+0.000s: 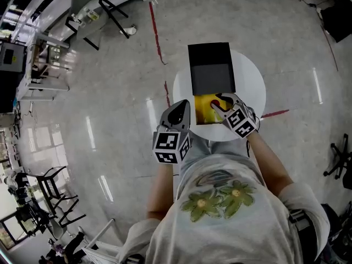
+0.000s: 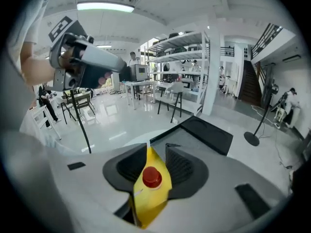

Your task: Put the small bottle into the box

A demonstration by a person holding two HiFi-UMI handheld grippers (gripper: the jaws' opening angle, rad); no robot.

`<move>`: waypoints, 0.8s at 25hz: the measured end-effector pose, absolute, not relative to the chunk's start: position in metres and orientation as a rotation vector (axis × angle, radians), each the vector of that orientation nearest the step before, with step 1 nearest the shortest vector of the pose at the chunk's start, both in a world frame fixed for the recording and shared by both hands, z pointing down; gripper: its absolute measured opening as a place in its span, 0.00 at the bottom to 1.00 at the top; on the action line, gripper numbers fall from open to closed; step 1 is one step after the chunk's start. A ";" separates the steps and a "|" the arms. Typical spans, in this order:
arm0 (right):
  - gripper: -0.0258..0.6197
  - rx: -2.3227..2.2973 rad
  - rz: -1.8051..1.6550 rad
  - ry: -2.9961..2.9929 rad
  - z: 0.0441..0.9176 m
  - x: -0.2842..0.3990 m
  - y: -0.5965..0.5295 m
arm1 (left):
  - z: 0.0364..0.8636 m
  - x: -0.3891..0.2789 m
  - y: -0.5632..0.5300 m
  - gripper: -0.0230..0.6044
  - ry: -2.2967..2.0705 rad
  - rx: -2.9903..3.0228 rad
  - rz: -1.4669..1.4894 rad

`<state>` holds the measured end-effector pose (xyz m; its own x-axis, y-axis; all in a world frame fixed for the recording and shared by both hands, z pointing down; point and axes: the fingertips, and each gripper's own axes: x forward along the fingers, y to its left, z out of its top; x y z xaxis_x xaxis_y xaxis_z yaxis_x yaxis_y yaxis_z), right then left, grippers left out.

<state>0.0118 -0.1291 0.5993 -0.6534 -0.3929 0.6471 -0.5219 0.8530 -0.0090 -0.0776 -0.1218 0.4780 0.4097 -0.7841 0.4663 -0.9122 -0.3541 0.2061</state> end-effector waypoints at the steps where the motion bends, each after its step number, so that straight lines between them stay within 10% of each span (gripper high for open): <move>1: 0.24 0.675 0.257 -2.382 0.591 0.012 -0.128 | 0.476 -0.077 -0.120 0.04 -1.449 2.242 0.398; 7: 0.05 0.793 0.212 -2.470 0.543 0.023 -0.129 | 0.466 -0.068 -0.117 0.04 -1.466 2.264 0.371; 20: 0.04 0.925 0.178 -2.525 0.481 0.036 -0.110 | 0.445 -0.050 -0.102 0.04 -1.453 2.314 0.336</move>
<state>0.0357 -0.1104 0.4812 -0.6777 -0.5832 0.4479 -0.6403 0.7675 0.0306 -0.0500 -0.1018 0.4452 0.4351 -0.8080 0.3973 -0.9004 -0.3893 0.1943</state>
